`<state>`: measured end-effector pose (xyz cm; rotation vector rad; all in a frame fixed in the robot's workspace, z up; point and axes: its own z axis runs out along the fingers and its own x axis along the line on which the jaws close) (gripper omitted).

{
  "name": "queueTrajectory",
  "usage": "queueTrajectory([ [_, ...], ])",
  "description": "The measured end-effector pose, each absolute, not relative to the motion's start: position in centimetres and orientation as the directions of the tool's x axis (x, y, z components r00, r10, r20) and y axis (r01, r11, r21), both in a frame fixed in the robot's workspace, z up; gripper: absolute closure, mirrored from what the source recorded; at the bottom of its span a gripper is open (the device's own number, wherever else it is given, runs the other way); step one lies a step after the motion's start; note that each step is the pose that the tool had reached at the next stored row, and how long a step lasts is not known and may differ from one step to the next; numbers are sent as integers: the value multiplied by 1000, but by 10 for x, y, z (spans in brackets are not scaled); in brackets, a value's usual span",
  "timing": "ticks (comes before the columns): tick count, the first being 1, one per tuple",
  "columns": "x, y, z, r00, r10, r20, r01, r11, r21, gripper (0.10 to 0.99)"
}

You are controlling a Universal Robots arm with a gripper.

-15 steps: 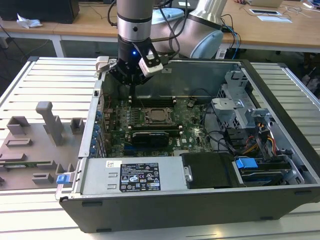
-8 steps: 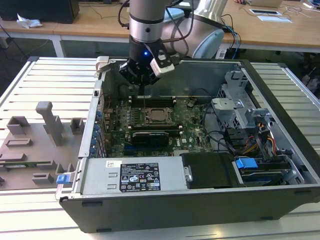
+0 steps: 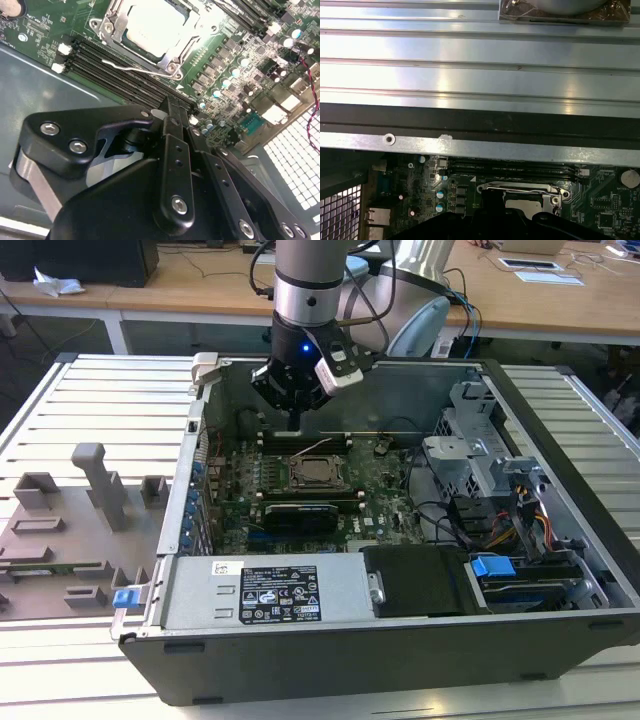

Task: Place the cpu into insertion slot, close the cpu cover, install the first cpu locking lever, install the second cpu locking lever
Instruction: 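Install the first cpu locking lever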

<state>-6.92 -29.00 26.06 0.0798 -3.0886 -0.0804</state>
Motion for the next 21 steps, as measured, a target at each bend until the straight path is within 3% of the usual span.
queueTrajectory([
  [21,-69,-290,228,-997,-53,50,-50,997,54,976],
])
